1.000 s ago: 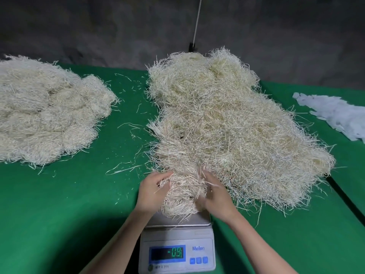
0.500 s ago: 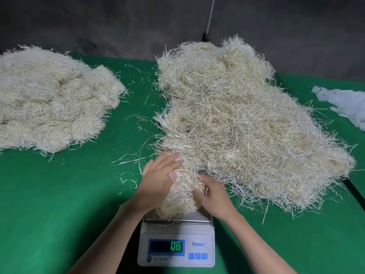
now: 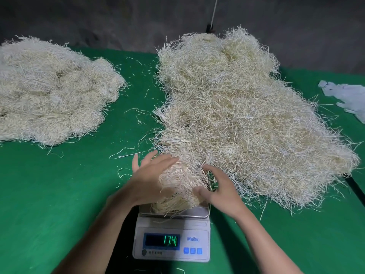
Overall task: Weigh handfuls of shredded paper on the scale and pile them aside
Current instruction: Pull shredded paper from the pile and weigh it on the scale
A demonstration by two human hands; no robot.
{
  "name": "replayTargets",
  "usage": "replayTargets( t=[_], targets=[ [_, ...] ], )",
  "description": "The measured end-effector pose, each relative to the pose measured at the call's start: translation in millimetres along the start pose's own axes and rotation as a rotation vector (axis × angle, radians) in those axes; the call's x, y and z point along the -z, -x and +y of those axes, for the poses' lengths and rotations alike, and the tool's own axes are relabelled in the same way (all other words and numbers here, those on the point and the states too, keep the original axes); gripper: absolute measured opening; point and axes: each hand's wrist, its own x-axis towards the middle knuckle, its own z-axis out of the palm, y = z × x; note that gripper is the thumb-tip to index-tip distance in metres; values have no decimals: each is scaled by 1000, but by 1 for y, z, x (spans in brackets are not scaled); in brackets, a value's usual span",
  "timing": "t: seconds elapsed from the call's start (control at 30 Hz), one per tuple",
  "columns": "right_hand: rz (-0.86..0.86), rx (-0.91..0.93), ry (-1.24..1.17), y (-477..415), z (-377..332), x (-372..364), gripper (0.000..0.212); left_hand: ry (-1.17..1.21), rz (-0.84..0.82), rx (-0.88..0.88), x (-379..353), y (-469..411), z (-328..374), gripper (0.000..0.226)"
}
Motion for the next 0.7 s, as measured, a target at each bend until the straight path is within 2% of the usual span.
replayTargets(
  t=[0.1,0.2,0.3,0.37,0.43,0.53,0.6,0.7],
  targets=[
    [-22,24,19,0,1,4,53,-208,-30,4,15,8,-5,95],
    [-37,46,22,0,1,2,44,-198,146,64,21,15,-12,85],
    [-48,43,27,0,1,0,42,86,119,168,22,21,-22,74],
    [-48,35,21,0,1,0,43,175,82,208,21,22,-29,60],
    [-28,32,6,1,-1,2,45,283,178,236,21,22,-32,53],
    [14,58,13,4,-12,9,53,560,398,263,24,24,-21,56],
    [21,111,49,7,-21,14,59,815,465,190,26,26,-14,58],
    [60,205,70,15,-39,24,61,1220,339,-5,40,34,-9,65]
  ],
)
